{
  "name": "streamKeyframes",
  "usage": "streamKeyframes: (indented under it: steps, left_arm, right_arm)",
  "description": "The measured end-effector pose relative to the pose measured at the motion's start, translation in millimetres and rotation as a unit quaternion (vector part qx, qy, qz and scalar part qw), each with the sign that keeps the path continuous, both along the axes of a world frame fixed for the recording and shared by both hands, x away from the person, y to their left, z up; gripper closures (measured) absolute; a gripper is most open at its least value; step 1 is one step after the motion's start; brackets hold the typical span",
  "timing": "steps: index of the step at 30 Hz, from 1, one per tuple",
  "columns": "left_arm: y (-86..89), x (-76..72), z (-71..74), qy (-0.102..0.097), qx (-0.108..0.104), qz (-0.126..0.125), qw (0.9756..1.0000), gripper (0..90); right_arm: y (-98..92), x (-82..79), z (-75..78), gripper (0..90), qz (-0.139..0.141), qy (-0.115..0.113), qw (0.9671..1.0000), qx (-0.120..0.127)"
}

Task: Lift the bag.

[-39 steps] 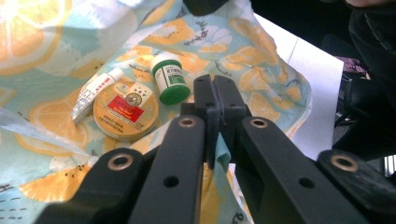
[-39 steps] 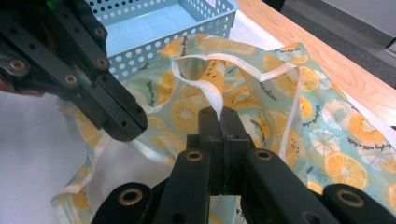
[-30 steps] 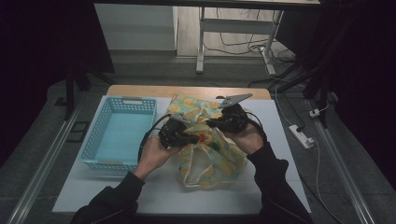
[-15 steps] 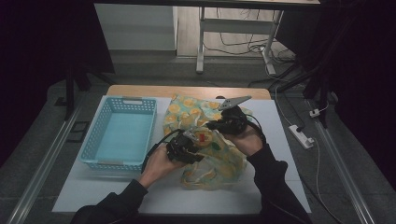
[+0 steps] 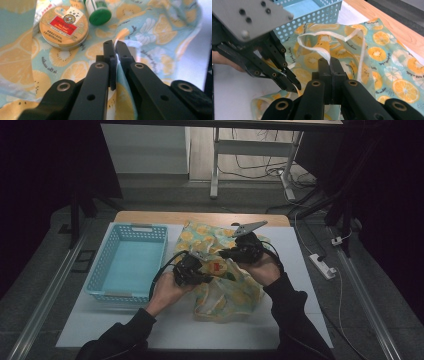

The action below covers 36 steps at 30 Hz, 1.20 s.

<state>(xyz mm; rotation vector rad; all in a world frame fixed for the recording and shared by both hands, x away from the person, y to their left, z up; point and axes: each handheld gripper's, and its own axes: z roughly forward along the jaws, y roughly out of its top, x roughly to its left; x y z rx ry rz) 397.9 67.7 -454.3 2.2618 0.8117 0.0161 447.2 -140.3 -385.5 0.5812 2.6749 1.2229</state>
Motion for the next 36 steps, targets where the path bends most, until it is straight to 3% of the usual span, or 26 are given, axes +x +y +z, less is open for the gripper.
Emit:
streamKeyframes:
  steps: [15,30,36]
  left_arm:
    - [15.0,6.1,72.4,-0.027,-0.060,-0.013,0.9978,89.1]
    - [29.0,15.9,124.1,-0.049,-0.106,-0.012,0.9931,89.0]
    - [34.3,18.8,147.7,-0.063,-0.118,-0.008,0.9909,89.0]
  right_arm:
    - [-1.3,1.9,35.9,90.0,0.001,-0.017,0.9999,0.002]
    - [-0.2,1.1,66.6,90.0,0.010,-0.024,0.9994,0.022]
    - [1.6,-2.7,86.0,90.0,0.014,-0.042,0.9987,0.024]
